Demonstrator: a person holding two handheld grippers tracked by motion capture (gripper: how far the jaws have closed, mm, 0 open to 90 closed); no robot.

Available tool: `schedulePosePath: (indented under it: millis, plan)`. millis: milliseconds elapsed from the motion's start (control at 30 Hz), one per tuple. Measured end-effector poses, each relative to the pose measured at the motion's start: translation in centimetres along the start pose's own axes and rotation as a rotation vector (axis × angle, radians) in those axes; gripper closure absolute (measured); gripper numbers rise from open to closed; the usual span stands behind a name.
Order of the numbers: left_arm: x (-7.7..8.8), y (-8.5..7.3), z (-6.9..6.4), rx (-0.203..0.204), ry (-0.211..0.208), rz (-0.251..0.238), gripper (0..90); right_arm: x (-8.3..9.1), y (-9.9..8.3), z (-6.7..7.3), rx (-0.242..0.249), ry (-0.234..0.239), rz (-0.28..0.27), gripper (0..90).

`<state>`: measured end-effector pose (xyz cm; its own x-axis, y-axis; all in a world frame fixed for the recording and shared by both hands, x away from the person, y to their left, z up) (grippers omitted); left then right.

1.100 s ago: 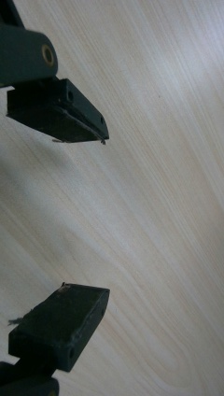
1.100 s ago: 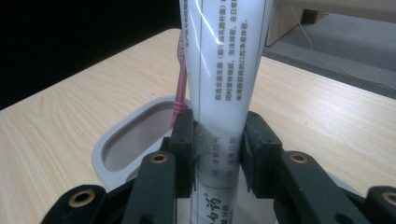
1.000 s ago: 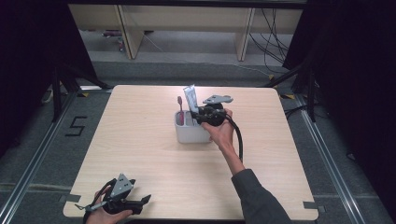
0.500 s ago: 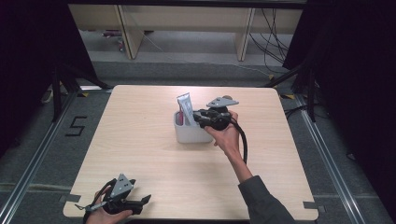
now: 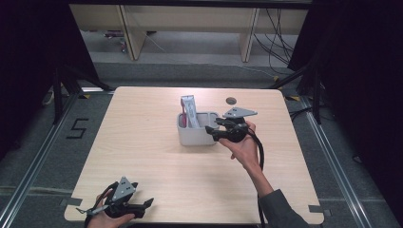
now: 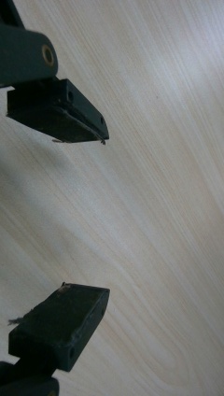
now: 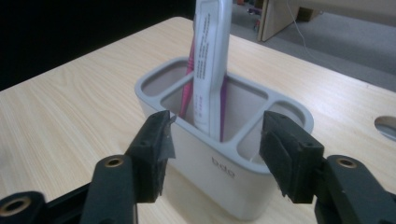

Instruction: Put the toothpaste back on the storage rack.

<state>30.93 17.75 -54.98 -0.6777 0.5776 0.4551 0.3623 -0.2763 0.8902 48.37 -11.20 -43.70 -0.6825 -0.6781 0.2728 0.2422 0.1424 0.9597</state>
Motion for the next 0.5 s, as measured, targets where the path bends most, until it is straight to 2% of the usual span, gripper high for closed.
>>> schedulePosePath:
  millis: [33,67,100,133,200,233,267,367,433,467,500]
  plan:
    - [0.1,0.0,0.1,-0.011,-0.001,0.009,19.4,0.2,-0.1,-0.1,0.004,-0.001,0.005,42.8]
    - [-0.1,0.0,0.0,0.007,0.003,-0.013,19.4,0.4,-0.3,-0.2,-0.010,-0.004,0.020,41.9]
    - [0.1,0.0,0.2,-0.009,0.002,0.003,19.5,0.4,-0.5,-0.4,0.009,0.005,0.017,41.5]
    - [0.1,0.0,0.2,-0.010,0.000,0.006,19.5,0.7,-0.7,-0.4,-0.010,-0.012,0.029,41.4]
    - [0.2,0.1,0.2,-0.005,0.005,0.005,19.4,1.0,-1.1,-0.6,-0.010,-0.010,0.031,40.0]
    - [0.1,0.1,0.2,-0.009,0.002,0.005,19.4,1.1,-1.2,-0.8,0.012,-0.010,0.028,39.7]
    - [0.1,0.1,0.2,-0.010,0.001,0.002,19.4,1.5,-1.4,-0.7,-0.022,-0.013,0.035,39.6]
    - [0.0,0.1,0.1,0.006,0.000,-0.009,19.4,1.9,-1.8,-1.1,-0.020,-0.014,0.033,38.4]
    - [0.0,0.1,0.0,0.007,0.002,-0.010,19.5,2.1,-2.0,-1.1,-0.039,-0.023,0.033,37.8]
    - [0.0,0.1,0.0,0.004,0.002,-0.011,19.4,2.2,-2.1,-1.3,-0.012,-0.014,0.031,37.6]
    - [0.0,0.1,0.1,0.004,0.002,-0.011,19.5,2.3,-2.2,-1.2,-0.040,-0.015,0.036,37.7]
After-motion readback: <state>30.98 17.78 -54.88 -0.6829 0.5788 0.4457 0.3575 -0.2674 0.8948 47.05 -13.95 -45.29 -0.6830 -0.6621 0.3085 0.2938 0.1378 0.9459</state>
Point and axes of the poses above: each handheld gripper's, and its own axes: x roughly backward along the jaws, y roughly out of its top, z roughly to its left, the point moved 6 cm from there along -x, roughly forward along the jaws, and after that the axes turned 13 degrees about -z, right-handed, at the moved point
